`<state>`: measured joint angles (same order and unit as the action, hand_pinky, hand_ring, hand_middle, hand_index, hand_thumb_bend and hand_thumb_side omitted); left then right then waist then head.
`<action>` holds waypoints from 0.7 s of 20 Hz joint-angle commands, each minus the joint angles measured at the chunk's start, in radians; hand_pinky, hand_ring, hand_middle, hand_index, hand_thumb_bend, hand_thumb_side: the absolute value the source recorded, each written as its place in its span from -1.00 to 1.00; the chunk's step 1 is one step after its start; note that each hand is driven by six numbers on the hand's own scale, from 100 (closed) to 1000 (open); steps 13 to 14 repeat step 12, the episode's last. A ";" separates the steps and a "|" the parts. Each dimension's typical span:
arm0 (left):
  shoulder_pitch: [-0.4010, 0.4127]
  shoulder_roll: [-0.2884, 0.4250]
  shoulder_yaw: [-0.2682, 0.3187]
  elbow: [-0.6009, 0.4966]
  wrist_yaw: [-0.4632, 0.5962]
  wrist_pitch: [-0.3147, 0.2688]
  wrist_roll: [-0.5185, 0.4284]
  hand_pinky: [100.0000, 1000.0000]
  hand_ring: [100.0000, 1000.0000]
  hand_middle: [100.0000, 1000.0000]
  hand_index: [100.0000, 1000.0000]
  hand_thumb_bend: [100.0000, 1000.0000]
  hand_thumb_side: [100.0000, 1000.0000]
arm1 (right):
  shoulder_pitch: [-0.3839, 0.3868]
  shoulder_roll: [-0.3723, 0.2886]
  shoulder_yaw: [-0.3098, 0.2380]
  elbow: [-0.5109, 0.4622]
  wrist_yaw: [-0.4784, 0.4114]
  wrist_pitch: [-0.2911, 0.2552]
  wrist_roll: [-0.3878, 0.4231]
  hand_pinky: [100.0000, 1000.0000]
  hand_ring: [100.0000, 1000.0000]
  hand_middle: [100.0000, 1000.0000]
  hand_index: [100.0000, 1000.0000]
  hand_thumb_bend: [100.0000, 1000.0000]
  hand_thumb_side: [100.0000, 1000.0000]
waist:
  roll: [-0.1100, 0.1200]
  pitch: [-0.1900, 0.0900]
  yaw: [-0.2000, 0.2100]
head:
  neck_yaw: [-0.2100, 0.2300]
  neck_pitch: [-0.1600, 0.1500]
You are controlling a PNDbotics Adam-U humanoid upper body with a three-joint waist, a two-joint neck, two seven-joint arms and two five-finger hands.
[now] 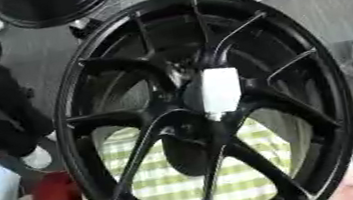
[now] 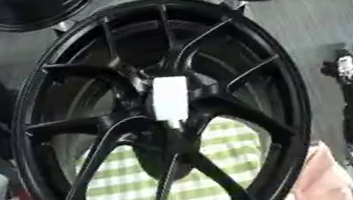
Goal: Pull the pin out of the wheel hub.
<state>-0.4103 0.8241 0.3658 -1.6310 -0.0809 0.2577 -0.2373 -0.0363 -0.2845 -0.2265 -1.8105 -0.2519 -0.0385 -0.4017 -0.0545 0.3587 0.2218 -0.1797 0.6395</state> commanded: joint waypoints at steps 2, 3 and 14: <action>-0.023 -0.055 0.053 -0.116 0.072 0.061 0.072 0.06 0.44 0.40 0.56 -0.91 0.56 | -0.010 -0.003 0.001 -0.018 -0.009 -0.005 0.005 1.00 0.47 0.21 0.58 -1.00 0.35 | -0.007 -0.022 -0.002 | 0.013 -0.002; -0.021 -0.082 0.055 -0.140 0.089 0.072 0.088 0.07 0.47 0.46 0.59 -0.87 0.58 | -0.012 -0.003 0.001 -0.020 -0.011 -0.006 0.005 1.00 0.47 0.21 0.58 -1.00 0.34 | -0.011 -0.023 -0.003 | 0.016 -0.001; 0.062 -0.327 -0.027 -0.208 0.245 0.000 0.245 0.07 0.44 0.44 0.60 -0.86 0.64 | -0.021 -0.004 0.003 -0.035 -0.023 -0.010 0.011 1.00 0.47 0.21 0.59 -1.00 0.33 | -0.025 -0.017 -0.010 | 0.028 -0.005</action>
